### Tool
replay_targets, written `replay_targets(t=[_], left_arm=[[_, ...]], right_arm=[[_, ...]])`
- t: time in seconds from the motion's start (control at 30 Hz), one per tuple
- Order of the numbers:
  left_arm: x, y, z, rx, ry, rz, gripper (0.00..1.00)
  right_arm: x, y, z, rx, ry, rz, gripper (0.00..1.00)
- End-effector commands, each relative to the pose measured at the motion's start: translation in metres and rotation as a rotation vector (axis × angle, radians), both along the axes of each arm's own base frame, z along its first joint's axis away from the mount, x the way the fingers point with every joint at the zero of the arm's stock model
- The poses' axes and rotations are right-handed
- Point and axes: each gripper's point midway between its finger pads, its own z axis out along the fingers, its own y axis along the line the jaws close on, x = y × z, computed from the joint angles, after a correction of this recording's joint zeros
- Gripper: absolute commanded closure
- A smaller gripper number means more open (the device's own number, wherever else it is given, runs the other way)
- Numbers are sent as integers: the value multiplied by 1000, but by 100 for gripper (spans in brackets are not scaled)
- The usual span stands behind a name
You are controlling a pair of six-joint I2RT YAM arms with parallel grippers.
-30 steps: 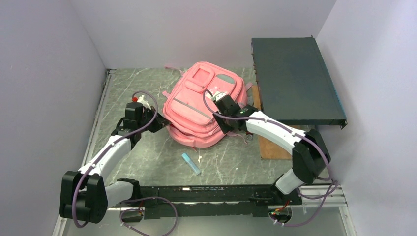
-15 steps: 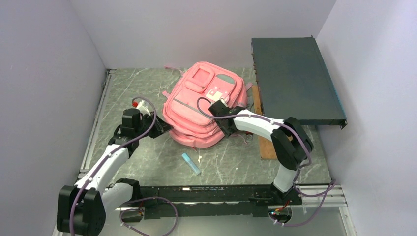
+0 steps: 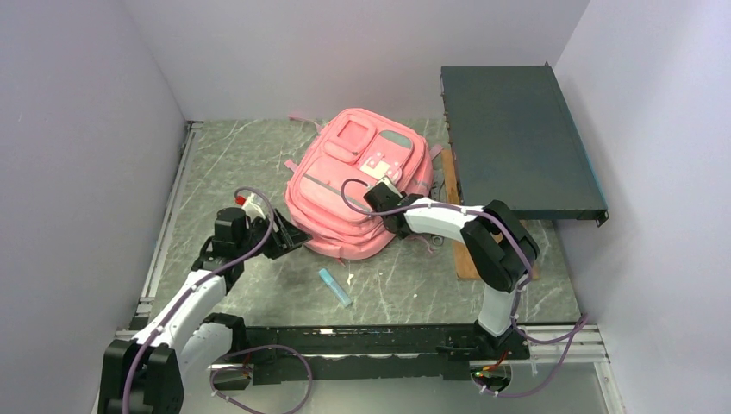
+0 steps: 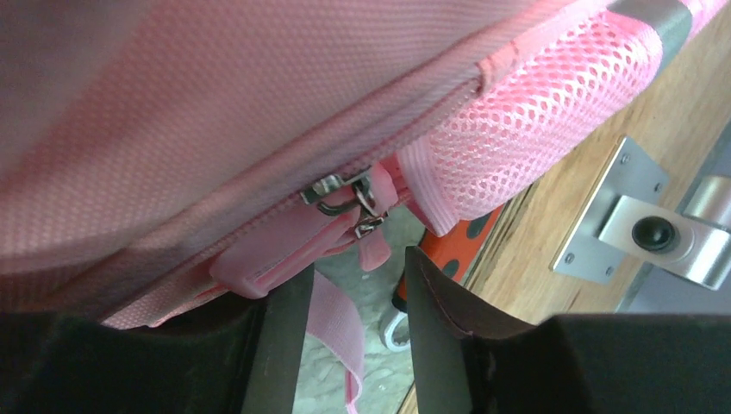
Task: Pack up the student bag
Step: Zip the student bag at the center of the board.
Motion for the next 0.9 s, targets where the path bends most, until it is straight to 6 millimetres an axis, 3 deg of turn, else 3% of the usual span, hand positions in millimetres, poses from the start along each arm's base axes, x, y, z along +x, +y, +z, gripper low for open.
replay_targets(t=[0.0, 0.17, 0.3, 0.5, 0.63, 0.77, 0.87], left_arm=[[5, -9, 13, -57, -52, -34, 37], [11, -6, 16, -49, -67, -9, 34], [19, -6, 21, -32, -66, -11, 32], [24, 6, 17, 42, -54, 43, 32], [23, 10, 16, 53, -58, 67, 31], [19, -5, 19, -29, -70, -6, 34], [21, -6, 11, -48, -63, -2, 34]], right_arm=[[25, 17, 17, 95, -115, 42, 60], [31, 34, 23, 194, -164, 93, 81], [40, 56, 38, 286, -190, 137, 85], [47, 94, 63, 437, -185, 187, 100], [30, 99, 72, 415, -166, 209, 100], [3, 84, 71, 375, -106, 215, 100], [-22, 81, 67, 433, -32, 213, 100]])
